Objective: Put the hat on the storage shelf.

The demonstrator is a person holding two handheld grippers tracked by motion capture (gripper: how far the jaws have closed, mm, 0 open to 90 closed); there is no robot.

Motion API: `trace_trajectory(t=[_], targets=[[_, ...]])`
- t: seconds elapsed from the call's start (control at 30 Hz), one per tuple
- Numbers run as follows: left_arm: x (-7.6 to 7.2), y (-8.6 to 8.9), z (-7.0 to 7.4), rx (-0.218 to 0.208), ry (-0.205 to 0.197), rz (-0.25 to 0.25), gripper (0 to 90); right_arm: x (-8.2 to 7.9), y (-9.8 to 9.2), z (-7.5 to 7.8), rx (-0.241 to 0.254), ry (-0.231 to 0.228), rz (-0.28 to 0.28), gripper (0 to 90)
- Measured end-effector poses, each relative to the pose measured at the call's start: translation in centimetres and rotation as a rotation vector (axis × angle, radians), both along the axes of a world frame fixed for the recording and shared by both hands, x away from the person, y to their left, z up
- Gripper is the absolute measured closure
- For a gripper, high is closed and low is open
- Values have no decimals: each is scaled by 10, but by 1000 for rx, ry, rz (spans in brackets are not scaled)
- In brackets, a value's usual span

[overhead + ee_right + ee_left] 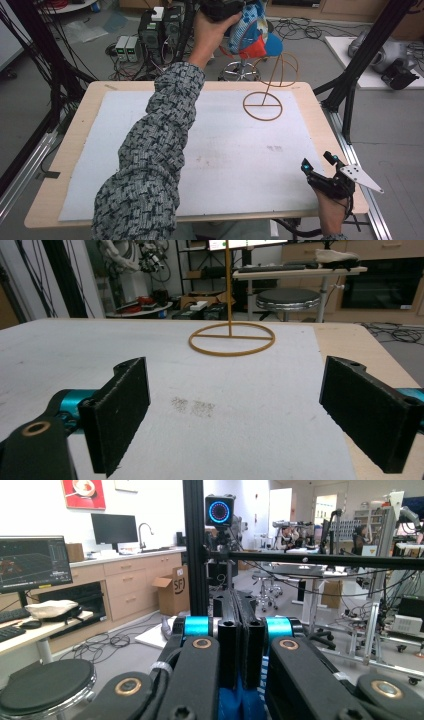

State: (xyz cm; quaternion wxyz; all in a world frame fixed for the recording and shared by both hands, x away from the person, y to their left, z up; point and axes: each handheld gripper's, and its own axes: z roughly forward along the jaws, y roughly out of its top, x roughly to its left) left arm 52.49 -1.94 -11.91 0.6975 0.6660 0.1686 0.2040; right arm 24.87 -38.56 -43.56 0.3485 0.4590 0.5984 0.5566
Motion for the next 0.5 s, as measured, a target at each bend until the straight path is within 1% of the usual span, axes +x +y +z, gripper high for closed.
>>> trace_trajectory(t=[0.07, 0.1, 0.23, 0.27, 0.3, 0.37, 0.5], targets=[[2, -6, -1, -3, 5, -4, 885, 0, 0, 0, -1, 1, 5, 121], [4, -8, -2, 3, 3, -8, 885, 0, 0, 0, 2, 0, 3, 121], [10, -17, -4, 5, 10, -16, 885, -1, 0, 0, -2, 0, 4, 121], [11, -19, -4, 9, 16, -20, 885, -1, 0, 0, 0, 1, 4, 121], [12, -22, -5, 7, 9, -19, 885, -1, 0, 0, -2, 4, 7, 121], [14, -26, -7, 5, 14, -25, 885, 0, 0, 0, 2, 8, 7, 122], [20, -32, -15, 35, 24, -17, 885, 1, 0, -1, 5, 12, 11, 122]])
